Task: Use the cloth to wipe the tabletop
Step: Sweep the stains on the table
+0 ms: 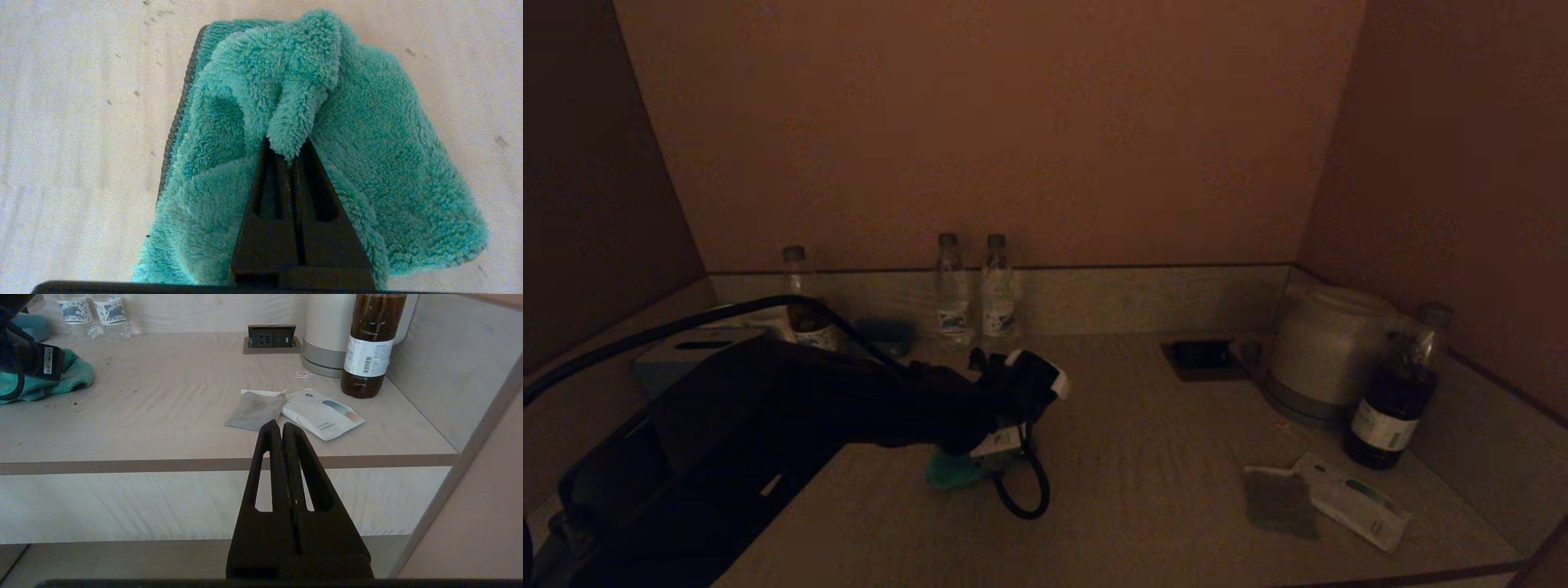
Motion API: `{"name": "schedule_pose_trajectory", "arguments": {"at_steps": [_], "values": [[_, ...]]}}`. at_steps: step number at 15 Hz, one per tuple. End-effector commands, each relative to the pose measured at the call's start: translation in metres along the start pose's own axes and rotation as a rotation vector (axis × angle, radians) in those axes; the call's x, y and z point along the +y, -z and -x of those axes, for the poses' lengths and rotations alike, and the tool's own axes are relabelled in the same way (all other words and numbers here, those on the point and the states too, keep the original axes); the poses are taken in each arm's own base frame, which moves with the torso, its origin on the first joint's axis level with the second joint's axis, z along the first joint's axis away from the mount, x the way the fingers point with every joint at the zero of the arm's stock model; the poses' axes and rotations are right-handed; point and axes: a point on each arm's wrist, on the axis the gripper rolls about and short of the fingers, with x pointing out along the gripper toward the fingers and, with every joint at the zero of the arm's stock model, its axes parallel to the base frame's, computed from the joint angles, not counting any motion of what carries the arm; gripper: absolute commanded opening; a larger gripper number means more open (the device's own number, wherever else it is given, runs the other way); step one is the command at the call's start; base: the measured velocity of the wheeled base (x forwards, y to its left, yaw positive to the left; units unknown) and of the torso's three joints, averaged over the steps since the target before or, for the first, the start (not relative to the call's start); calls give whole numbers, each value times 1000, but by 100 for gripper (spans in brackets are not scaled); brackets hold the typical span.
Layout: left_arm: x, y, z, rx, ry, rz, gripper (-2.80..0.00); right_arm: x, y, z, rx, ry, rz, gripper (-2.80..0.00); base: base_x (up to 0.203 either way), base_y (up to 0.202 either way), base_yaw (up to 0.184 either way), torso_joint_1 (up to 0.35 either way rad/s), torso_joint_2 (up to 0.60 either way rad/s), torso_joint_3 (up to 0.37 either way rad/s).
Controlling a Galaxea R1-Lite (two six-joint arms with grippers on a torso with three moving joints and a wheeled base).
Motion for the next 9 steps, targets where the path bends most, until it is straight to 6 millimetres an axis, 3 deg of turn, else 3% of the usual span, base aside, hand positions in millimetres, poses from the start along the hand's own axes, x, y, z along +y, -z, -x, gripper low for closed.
{"name": "schedule_pose_trajectory", "arguments": {"at_steps": [1, 4, 9], "values": [[2, -1, -4, -2, -8, 7, -280, 0, 0, 0, 0, 0, 0, -280, 0, 0, 0, 0, 0, 0], [-9, -13, -28, -47, 13, 25, -280, 0, 0, 0, 0, 0, 0, -280, 0, 0, 0, 0, 0, 0], [-21, -26, -40, -221, 87, 12, -280, 0, 0, 0, 0, 0, 0, -280, 0, 0, 0, 0, 0, 0]]}}
